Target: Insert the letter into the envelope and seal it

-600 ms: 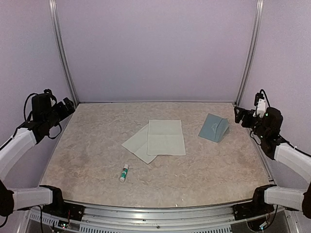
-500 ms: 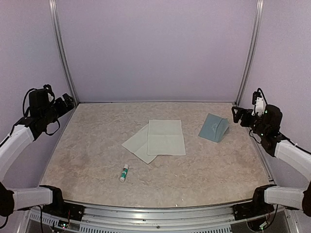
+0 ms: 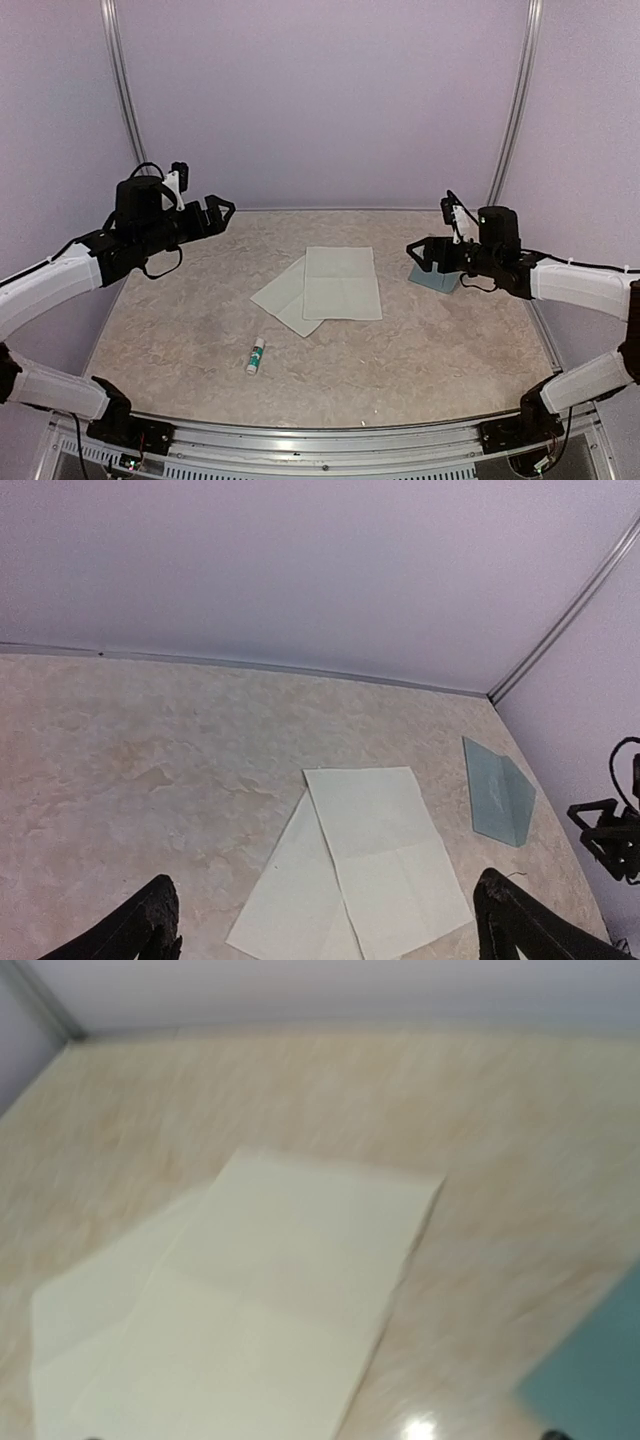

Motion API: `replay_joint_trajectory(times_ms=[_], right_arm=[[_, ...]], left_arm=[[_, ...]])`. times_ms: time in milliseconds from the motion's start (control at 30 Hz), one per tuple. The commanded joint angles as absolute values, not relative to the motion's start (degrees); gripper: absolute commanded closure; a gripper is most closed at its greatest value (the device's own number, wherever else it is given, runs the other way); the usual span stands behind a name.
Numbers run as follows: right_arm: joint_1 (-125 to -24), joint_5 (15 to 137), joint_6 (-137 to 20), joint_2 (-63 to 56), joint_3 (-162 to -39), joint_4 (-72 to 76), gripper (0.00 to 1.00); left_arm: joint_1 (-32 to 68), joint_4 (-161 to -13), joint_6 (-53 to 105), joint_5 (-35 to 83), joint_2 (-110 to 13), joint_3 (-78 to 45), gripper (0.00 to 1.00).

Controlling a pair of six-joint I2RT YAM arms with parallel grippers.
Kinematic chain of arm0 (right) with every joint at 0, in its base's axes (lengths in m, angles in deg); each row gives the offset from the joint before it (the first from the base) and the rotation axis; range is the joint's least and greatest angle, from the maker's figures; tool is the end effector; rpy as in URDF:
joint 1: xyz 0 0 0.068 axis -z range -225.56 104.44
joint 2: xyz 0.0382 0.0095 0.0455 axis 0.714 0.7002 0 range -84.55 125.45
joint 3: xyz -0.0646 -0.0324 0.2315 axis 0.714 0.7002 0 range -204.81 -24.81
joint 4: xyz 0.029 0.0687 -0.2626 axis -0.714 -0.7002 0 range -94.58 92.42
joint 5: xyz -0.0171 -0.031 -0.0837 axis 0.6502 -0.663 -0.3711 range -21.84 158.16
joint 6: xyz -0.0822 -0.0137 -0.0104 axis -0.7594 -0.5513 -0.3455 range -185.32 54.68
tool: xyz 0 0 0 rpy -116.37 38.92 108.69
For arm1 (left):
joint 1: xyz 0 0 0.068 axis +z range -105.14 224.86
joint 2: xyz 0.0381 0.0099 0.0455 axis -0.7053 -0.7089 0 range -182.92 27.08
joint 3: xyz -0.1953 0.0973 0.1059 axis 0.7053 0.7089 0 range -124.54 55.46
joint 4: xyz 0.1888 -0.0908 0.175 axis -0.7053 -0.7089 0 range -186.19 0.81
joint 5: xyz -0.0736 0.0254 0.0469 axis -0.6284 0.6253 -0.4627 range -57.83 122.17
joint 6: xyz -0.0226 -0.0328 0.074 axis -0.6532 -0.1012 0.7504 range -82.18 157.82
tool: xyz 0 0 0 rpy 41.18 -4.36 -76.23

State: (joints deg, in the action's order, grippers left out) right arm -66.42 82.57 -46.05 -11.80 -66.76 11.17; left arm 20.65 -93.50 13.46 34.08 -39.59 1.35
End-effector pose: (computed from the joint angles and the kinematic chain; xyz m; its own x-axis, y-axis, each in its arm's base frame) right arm 0.3086 0.1372 0.2008 -0.5161 0.1453 -0.8441 -0.4134 0.8208 0.3941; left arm 0.3050 -0.1344 0.2866 -0.3983 -0.2731 -0.8757 0.2374 0.8914 -0.3860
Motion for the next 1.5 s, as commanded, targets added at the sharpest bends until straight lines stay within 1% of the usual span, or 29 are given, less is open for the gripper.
replay_joint_trajectory(times_ms=[0, 167, 267, 533, 633, 800, 933, 1167, 1467], right_arm=[[-70.38, 84.42, -40.91, -3.56, -70.05, 9.19, 0.11], [-72.25, 84.76, -37.6, 3.78, -72.84, 9.09, 0.14], [-72.48, 85.97, -35.59, 6.87, -73.18, 10.4, 0.15], [-72.86, 85.87, -33.56, 15.15, -77.27, 10.36, 0.2], [-72.86, 86.12, -33.38, 18.18, -79.41, 9.82, 0.24], [-72.9, 86.43, -33.16, 22.22, -83.12, 9.15, 0.3], [-72.88, 86.0, -33.13, 25.05, -86.29, 8.0, 0.32], [-72.87, 84.31, -32.21, 29.44, -91.73, 4.68, 0.36], [-72.85, 86.94, -30.32, 33.66, -95.58, 3.95, 0.39]], left_arm=[[12.72, -81.0, 3.93, 33.21, -45.54, 5.27, 0.05], [7.39, -73.97, -2.69, 32.52, -55.53, 5.59, 0.14], [5.59, -71.74, -5.14, 29.44, -61.39, 5.25, 0.19], [4.31, -71.68, -5.54, 24.71, -74.05, 0.74, 0.3], [4.42, -72.84, -4.54, 24.13, -76.97, -1.8, 0.33], [5.68, -72.79, -4.45, 23.12, -81.23, -4.43, 0.38], [6.95, -73.49, -3.87, 22.52, -84.66, -7.48, 0.42], [8.69, -75.31, -2.84, 21.79, -89.84, -12.09, 0.44], [9.06, -76.51, -1.99, 19.14, -95.64, -17.54, 0.5]])
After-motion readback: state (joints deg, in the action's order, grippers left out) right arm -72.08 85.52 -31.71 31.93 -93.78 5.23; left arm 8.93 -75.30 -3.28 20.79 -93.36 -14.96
